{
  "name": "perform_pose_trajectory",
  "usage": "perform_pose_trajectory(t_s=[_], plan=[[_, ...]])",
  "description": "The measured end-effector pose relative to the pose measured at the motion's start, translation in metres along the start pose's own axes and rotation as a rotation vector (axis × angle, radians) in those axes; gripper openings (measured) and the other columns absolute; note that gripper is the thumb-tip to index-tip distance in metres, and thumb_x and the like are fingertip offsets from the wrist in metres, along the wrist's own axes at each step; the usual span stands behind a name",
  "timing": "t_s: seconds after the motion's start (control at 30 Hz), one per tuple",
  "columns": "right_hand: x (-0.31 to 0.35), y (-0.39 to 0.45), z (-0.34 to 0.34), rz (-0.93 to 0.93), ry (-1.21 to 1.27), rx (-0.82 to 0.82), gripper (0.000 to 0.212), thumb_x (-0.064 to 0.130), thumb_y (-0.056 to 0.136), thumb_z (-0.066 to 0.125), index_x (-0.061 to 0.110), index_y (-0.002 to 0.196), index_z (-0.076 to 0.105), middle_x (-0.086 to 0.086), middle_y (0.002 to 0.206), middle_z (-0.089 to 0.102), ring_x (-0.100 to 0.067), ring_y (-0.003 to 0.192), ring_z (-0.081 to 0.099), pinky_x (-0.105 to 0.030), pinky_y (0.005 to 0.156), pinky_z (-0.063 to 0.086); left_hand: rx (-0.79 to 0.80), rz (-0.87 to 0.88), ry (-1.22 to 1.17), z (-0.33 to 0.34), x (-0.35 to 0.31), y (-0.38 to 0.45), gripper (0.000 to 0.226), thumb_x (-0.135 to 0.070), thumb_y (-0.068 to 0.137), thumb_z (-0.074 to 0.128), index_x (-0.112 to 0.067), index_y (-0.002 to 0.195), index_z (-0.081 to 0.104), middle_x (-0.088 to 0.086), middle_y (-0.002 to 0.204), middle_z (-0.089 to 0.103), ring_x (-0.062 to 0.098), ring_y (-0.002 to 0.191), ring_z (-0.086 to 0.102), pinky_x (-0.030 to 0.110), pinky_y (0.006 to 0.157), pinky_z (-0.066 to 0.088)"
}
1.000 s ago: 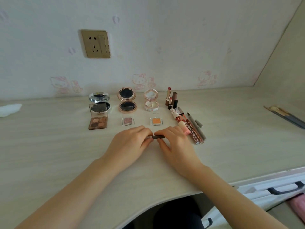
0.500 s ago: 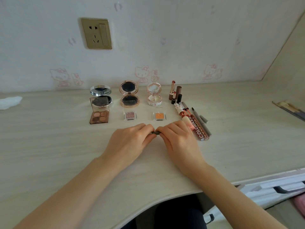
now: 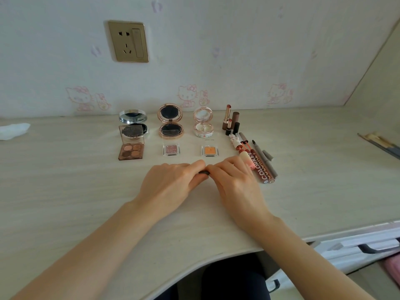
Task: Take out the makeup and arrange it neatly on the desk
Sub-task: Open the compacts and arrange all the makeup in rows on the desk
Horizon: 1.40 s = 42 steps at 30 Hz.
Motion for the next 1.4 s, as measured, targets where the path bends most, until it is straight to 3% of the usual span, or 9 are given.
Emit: perform_pose_trajectory(t_s=[0.27, 0.4, 0.57, 0.77, 0.9, 1.0, 1.1, 1.23, 1.4], plan=[[0.002, 0.001, 0.002, -0.017, 0.046, 0.027, 0.016, -0.002, 0.086, 0.063, 0.005, 0.099, 0.069, -0.005, 0.088, 0.064, -0.029, 0.085, 0.053, -0.038, 0.07, 0.046, 0.013, -0.004, -0.007, 0.002, 0.005, 0.0, 0.039, -0.063, 0.09, 0.018, -0.036, 0.102, 0.043, -0.007, 0.068, 0.063, 0.019, 0.06, 0.058, 0.036, 0.054, 0.047], [0.003, 0.001, 0.001, -0.024, 0.072, 0.022, 0.024, -0.008, 0.081, 0.065, 0.003, 0.102, 0.069, -0.008, 0.09, 0.064, -0.03, 0.084, 0.056, -0.04, 0.066, 0.048, 0.021, -0.046, 0.0, 0.004, 0.013, -0.001, 0.055, -0.072, 0.083, 0.012, -0.033, 0.1, 0.048, -0.006, 0.068, 0.063, 0.02, 0.064, 0.059, 0.034, 0.055, 0.044], [-0.002, 0.001, -0.004, 0.01, 0.067, -0.045, 0.022, -0.003, 0.08, 0.07, 0.005, 0.101, 0.072, -0.007, 0.091, 0.068, -0.031, 0.087, 0.06, -0.042, 0.065, 0.05, 0.088, -0.1, -0.073, 0.005, 0.018, -0.004, 0.052, -0.081, 0.073, 0.036, -0.035, 0.099, 0.033, -0.011, 0.059, 0.046, 0.017, 0.064, 0.057, 0.033, 0.055, 0.044], [-0.014, -0.002, -0.011, 0.173, 0.082, -0.134, 0.018, 0.0, 0.083, 0.068, 0.008, 0.098, 0.073, -0.002, 0.092, 0.069, -0.024, 0.088, 0.059, -0.037, 0.073, 0.051, 0.035, -0.122, -0.224, 0.0, 0.015, -0.007, 0.027, -0.052, 0.089, 0.05, -0.029, 0.1, 0.041, -0.009, 0.098, 0.063, 0.016, 0.081, 0.064, 0.037, 0.068, 0.054], [-0.021, -0.004, -0.015, 0.282, 0.101, -0.152, 0.017, 0.004, 0.085, 0.067, 0.012, 0.099, 0.072, 0.003, 0.096, 0.069, -0.021, 0.093, 0.059, -0.026, 0.077, 0.048, -0.016, -0.141, -0.303, -0.002, 0.019, -0.006, 0.004, -0.024, 0.089, 0.051, -0.021, 0.092, 0.051, -0.007, 0.088, 0.058, 0.015, 0.072, 0.055, 0.033, 0.064, 0.048], [-0.027, -0.005, -0.013, 0.357, 0.13, -0.117, 0.02, 0.004, 0.086, 0.066, 0.015, 0.102, 0.071, 0.006, 0.101, 0.067, -0.017, 0.1, 0.056, -0.02, 0.081, 0.044, -0.067, -0.155, -0.317, -0.005, 0.021, -0.005, 0.009, -0.014, 0.087, 0.052, -0.018, 0.094, 0.056, -0.007, 0.086, 0.056, 0.013, 0.071, 0.052, 0.028, 0.063, 0.044], [-0.033, -0.006, -0.015, 0.419, 0.204, -0.134, 0.021, 0.005, 0.086, 0.066, 0.016, 0.102, 0.071, 0.007, 0.103, 0.064, -0.015, 0.104, 0.055, -0.017, 0.085, 0.039, -0.112, -0.188, -0.379, -0.009, 0.021, -0.004, 0.011, -0.012, 0.085, 0.057, -0.02, 0.092, 0.06, -0.009, 0.081, 0.059, 0.008, 0.071, 0.056, 0.025, 0.062, 0.045], [-0.041, -0.007, -0.025, 0.478, 0.292, -0.169, 0.019, 0.009, 0.085, 0.067, 0.017, 0.102, 0.072, 0.008, 0.098, 0.063, -0.014, 0.095, 0.056, -0.028, 0.083, 0.048, -0.133, -0.303, -0.585, -0.009, 0.02, 0.002, 0.017, -0.016, 0.084, 0.068, -0.032, 0.087, 0.064, -0.015, 0.076, 0.068, -0.002, 0.073, 0.064, 0.011, 0.067, 0.048], [-0.062, -0.01, -0.04, 0.512, 0.294, -0.148, 0.026, 0.013, 0.085, 0.067, 0.022, 0.11, 0.069, 0.012, 0.089, 0.061, -0.015, 0.087, 0.054, -0.019, 0.075, 0.043, -0.153, -0.312, -0.745, -0.01, -0.002, 0.02, 0.019, -0.018, 0.083, 0.068, -0.032, 0.093, 0.058, -0.015, 0.071, 0.072, 0.002, 0.068, 0.067, 0.02, 0.071, 0.051]])
Point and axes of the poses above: each hand's wrist, its own y-axis towards the middle knuckle, its own z-axis out of the palm, x = y × z, the point moved 6 cm from there along y, towards the middle knuckle
